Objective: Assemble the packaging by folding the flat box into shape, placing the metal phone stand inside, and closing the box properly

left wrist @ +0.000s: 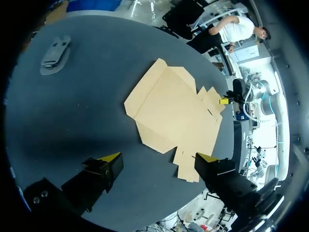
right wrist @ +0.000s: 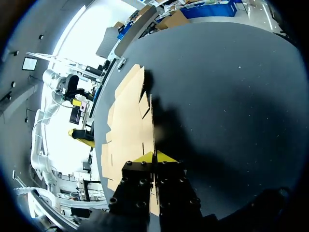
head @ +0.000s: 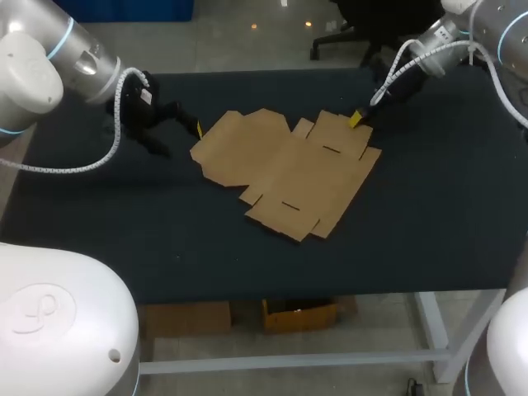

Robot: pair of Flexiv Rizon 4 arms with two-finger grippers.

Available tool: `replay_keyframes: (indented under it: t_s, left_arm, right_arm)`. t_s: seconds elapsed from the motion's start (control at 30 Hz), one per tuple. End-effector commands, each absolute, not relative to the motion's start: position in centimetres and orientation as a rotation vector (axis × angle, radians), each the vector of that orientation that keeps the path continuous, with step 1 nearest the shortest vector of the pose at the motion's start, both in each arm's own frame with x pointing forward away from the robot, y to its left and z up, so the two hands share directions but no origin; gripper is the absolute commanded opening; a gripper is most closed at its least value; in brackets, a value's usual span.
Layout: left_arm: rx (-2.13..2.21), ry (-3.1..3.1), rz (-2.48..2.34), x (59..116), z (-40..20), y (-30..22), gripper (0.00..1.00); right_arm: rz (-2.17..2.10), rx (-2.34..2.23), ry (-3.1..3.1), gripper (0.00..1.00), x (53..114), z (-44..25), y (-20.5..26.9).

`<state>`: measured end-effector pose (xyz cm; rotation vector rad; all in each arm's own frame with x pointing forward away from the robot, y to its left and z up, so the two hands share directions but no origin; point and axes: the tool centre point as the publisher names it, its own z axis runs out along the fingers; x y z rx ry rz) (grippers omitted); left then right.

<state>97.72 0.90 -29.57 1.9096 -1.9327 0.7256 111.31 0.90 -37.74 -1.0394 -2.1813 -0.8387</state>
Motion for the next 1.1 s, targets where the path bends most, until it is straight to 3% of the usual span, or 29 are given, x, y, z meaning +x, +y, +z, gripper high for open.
replay_keyframes:
  t_s: [0.03, 0.27, 0.3, 0.33, 0.37, 0.4, 0.43, 1.1]
  left_arm:
    - [1.924, -1.937, 0.743, 96.9, -29.3, 0.8, 1.00]
    - [1.925, -1.933, 0.741, 97.0, -29.4, 0.9, 1.00]
    - [1.924, -1.934, 0.739, 97.0, -29.5, 0.8, 1.00]
    - [1.923, -1.934, 0.737, 97.0, -29.5, 0.8, 1.00]
    - [1.923, -1.935, 0.736, 97.0, -29.5, 0.8, 1.00]
    - [1.922, -1.935, 0.736, 97.1, -29.5, 0.8, 1.00]
    - [1.921, -1.936, 0.736, 97.1, -29.5, 0.8, 1.00]
    - [1.904, -1.963, 0.739, 97.1, -29.5, 0.4, 1.00]
  right_arm:
    - [-0.893, -0.978, -2.088, 0.00, 110.9, -37.3, 0.6]
    - [-0.808, -1.068, -2.086, 0.00, 109.9, -37.1, 0.8]
    - [-0.792, -1.077, -2.090, 0.11, 109.8, -37.2, 0.9]
    - [-0.782, -1.092, -2.083, 0.37, 109.7, -37.3, 0.9]
    - [-0.757, -1.111, -2.085, 0.50, 109.6, -37.3, 0.8]
    - [-0.743, -1.134, -2.087, 0.88, 109.5, -37.4, 0.8]
    - [-0.738, -1.139, -2.086, 1.00, 109.3, -37.4, 0.8]
    - [-0.458, -1.020, -2.196, 1.00, 113.4, -36.9, -0.8]
